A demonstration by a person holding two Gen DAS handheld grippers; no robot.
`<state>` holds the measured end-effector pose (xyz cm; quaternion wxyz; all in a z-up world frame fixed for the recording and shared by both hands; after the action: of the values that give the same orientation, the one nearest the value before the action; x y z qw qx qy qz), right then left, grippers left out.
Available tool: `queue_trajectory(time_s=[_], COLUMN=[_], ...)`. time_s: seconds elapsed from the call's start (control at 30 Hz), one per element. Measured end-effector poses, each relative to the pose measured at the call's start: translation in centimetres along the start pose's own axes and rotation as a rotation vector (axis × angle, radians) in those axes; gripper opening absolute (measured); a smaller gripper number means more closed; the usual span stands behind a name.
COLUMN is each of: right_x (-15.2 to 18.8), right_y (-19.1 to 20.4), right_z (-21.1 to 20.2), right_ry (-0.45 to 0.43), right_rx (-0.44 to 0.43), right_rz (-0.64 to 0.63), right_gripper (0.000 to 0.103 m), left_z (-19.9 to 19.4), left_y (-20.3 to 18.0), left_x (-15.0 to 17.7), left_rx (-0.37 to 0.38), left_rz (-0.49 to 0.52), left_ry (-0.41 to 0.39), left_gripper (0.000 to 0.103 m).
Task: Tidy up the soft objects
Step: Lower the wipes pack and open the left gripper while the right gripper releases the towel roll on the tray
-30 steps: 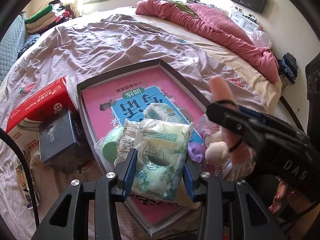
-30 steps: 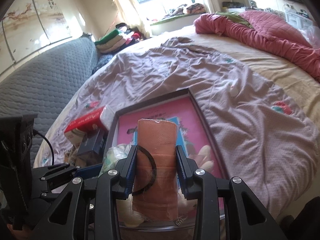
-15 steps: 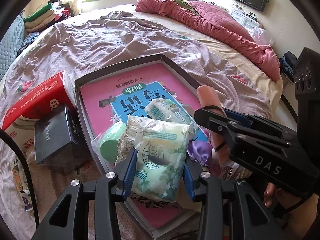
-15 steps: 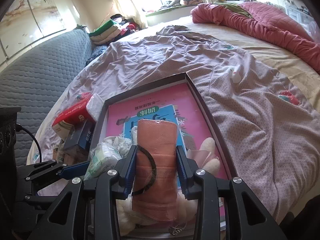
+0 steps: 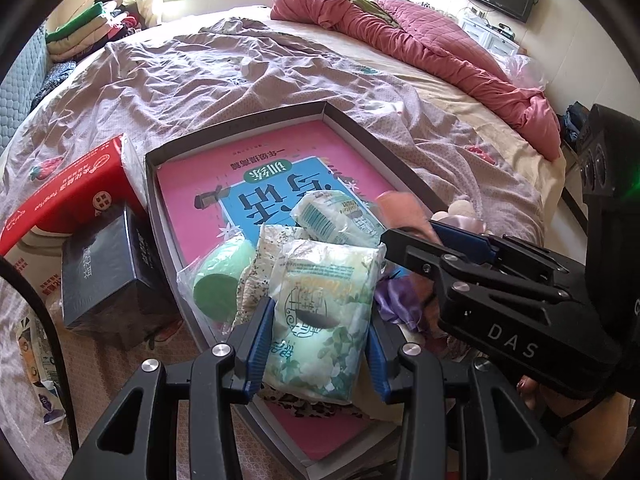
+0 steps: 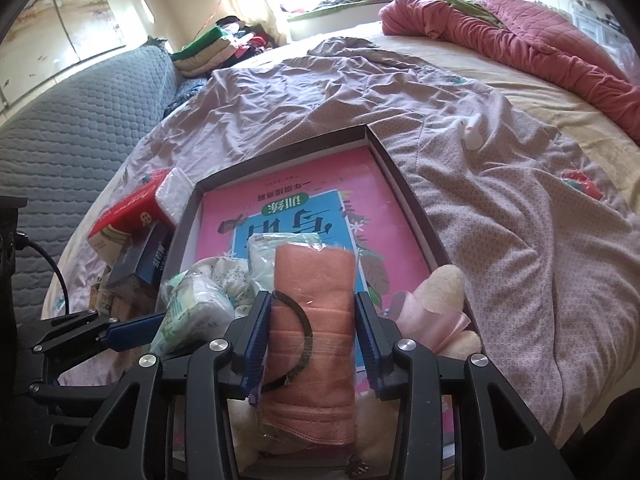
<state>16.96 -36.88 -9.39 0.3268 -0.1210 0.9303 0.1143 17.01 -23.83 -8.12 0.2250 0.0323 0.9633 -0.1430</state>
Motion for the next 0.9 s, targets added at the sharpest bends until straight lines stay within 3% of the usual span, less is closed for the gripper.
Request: queue_trajectory(time_s=[0.67,0.9], right_x=[-0.3,-0.5], right_y=[-0.9,-1.3], right_z=[-2.1,-2.9], right_ry=[-0.036,-0.051], right_rx=[0.042,0.051], right_rz=[0.009,0.021], right_gripper=[0.054,0.054], left_z=[0.4,0.6], left_y=[-0.6,-0.9], left_x=[-0.3,-0.6], left_rx=[-0.031,-0.056], left_rz=[0.021,0.032], left_ry=[0.003,0.006], left_gripper=[0.043,0.049])
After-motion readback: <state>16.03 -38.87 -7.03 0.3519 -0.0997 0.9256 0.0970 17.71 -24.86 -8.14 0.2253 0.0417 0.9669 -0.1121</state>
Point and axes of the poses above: each gripper's, at about its wrist camera, not at the fingertips, and z roughly the way its jaws point, y to its left, x to its underside, the point moved 3 cm from there along z, roughly the way its jaws point, and after that the axes turned 15 degrees about -z, right-handed, at the moved point
